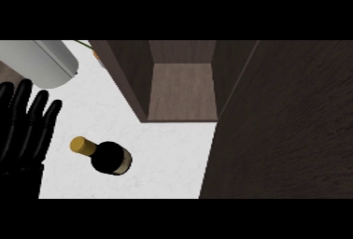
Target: Pick up the wine, place it into the cabinet and close the cabinet
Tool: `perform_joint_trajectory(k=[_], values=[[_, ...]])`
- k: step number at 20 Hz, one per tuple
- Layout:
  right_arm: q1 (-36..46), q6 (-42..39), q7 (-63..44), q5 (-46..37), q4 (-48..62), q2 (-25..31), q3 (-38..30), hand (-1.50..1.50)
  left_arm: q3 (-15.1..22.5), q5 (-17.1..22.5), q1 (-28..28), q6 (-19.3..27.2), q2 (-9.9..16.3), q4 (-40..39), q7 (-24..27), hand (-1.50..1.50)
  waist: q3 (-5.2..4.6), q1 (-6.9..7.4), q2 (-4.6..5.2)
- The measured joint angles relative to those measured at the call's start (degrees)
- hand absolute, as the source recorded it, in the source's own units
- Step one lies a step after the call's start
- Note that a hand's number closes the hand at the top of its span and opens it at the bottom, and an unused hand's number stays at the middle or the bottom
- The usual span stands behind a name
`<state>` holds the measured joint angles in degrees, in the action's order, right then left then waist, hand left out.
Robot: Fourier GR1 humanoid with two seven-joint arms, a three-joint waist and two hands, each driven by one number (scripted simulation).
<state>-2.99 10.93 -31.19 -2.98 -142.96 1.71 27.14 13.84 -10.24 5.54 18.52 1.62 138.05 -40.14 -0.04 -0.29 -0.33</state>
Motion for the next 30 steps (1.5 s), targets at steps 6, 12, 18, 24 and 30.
perform_joint_trajectory(k=[6,12,18,24,30], values=[[0.93,2.87,-1.24,-1.07,-0.19,1.47,2.64,-1.5,-0.79,-1.0,-1.29,0.47,0.43,-0.86,1.83,-1.5,-0.03,-0.19,0.01],[2.7,4.8,-2.85,-1.65,-0.6,3.79,2.27,-1.5,-2.42,0.61,-4.52,-0.3,0.52,-3.12,7.0,-1.5,-0.06,-0.34,0.04],[3.68,7.39,-3.64,-2.39,-0.56,5.21,4.42,-1.5,-3.11,3.33,-8.7,-1.54,-0.27,-7.74,14.62,-1.5,-0.09,-0.45,0.0],[4.84,9.42,-4.33,-2.74,-0.75,6.85,4.7,-1.5,-6.17,6.55,-12.33,-3.24,-0.1,-13.41,22.9,-1.5,-0.09,-0.46,0.02],[6.26,11.44,-5.42,-3.05,-0.78,8.23,5.71,-1.5,-7.97,9.12,-17.3,-5.2,-0.47,-18.46,31.47,-1.5,-0.09,-0.34,-0.01]])
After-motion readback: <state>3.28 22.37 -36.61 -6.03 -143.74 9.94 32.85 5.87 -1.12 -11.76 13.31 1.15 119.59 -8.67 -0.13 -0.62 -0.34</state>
